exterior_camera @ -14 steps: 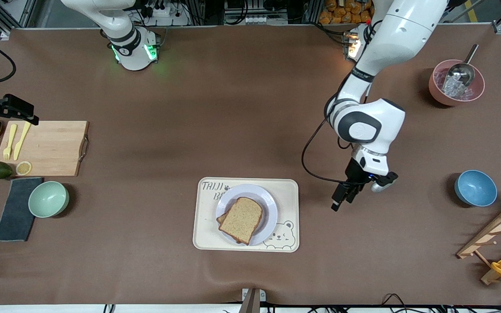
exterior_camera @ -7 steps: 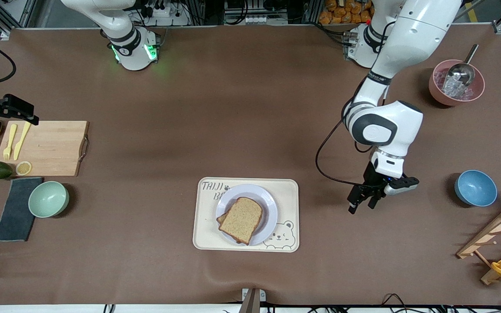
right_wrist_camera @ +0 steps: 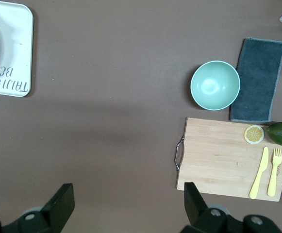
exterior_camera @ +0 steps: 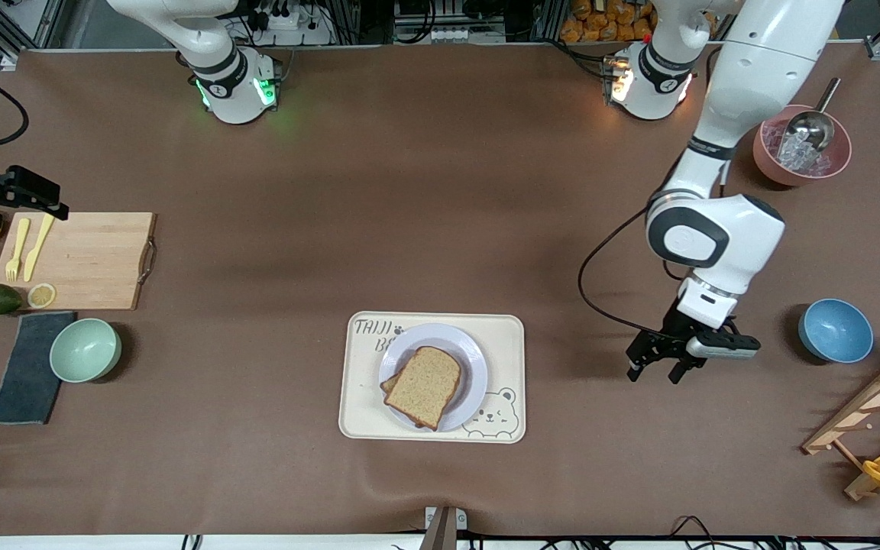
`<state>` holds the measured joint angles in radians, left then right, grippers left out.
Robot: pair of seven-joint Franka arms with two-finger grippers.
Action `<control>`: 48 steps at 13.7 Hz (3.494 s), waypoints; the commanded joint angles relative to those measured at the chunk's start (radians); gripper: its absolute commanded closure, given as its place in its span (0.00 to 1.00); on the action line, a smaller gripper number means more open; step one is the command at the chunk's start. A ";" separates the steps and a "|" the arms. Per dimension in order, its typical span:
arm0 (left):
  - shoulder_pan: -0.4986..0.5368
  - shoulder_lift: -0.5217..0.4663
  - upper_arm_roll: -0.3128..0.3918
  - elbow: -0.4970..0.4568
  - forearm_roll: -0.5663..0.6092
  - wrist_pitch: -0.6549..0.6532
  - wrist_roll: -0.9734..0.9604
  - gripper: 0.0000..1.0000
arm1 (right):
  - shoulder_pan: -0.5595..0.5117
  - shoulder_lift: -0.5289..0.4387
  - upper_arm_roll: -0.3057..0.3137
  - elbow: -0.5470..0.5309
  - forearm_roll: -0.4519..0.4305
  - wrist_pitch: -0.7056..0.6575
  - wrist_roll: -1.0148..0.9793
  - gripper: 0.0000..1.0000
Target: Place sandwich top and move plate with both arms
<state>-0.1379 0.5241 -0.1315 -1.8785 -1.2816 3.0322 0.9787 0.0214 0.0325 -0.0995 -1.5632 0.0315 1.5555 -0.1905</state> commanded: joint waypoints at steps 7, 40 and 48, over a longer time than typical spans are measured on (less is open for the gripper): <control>0.047 -0.142 0.190 -0.031 0.670 -0.479 -0.383 0.00 | -0.003 -0.003 0.004 -0.004 -0.001 -0.003 0.014 0.00; 0.113 -0.535 0.043 0.340 1.277 -1.455 -1.109 0.00 | -0.009 -0.003 0.003 -0.012 -0.002 -0.006 0.013 0.00; 0.124 -0.532 0.032 0.335 1.255 -1.457 -1.089 0.00 | -0.020 -0.002 0.003 -0.011 -0.002 -0.006 0.007 0.00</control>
<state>-0.0311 -0.0187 -0.0816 -1.5674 -0.0113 1.5935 -0.1191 0.0189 0.0345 -0.1025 -1.5683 0.0315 1.5517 -0.1903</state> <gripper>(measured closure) 0.000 0.000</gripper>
